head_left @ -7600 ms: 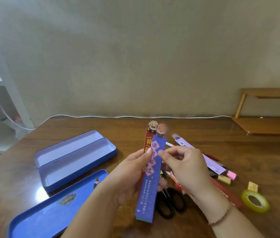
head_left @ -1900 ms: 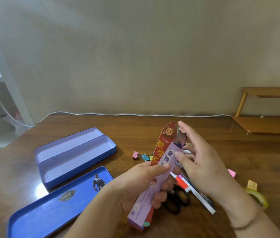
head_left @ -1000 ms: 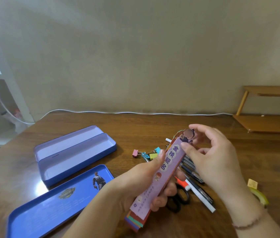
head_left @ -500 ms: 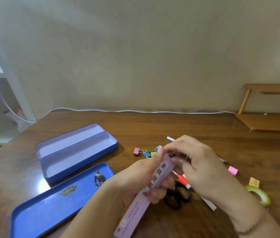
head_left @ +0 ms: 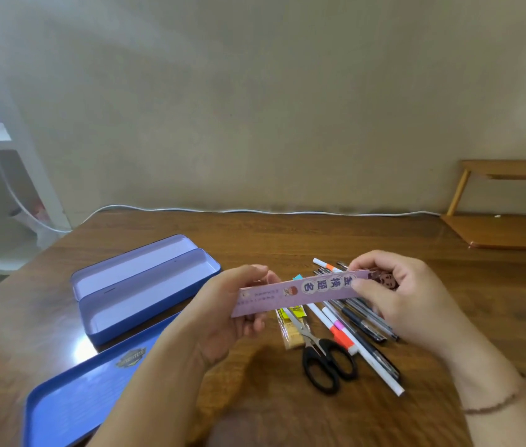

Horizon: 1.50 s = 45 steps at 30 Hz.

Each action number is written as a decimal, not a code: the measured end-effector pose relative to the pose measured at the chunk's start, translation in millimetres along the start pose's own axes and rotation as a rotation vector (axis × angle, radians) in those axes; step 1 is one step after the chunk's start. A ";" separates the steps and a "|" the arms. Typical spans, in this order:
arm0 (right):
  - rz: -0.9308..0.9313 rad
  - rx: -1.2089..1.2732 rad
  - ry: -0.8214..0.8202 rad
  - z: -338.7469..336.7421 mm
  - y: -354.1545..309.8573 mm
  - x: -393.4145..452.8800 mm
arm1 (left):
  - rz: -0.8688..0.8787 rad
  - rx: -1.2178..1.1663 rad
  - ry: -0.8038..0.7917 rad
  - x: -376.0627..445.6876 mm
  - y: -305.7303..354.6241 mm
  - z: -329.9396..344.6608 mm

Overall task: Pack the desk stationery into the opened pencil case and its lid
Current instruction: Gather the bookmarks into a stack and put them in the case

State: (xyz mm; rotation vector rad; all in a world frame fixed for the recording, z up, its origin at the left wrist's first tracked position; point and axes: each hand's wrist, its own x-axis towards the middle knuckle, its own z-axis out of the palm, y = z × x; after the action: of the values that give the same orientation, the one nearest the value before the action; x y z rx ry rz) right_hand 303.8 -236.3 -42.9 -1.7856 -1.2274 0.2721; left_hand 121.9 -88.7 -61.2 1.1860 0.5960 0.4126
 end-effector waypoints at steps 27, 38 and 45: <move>-0.567 -0.587 0.138 48.3 -22.9 -12.2 | 0.127 0.049 0.213 -22.8 25.5 -8.3; -0.472 -0.645 -0.096 75.1 -59.1 21.4 | 0.003 1.407 0.517 -67.9 34.4 -177.2; -0.496 -0.777 -0.353 139.4 -85.7 93.6 | 0.172 1.072 0.411 -57.4 5.2 -202.4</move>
State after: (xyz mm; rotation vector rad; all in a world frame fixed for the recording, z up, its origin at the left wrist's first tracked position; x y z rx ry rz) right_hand 208.7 -74.5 -24.8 -2.0178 -2.1917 -0.2259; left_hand -50.1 27.8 -95.0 2.2104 1.1455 0.5010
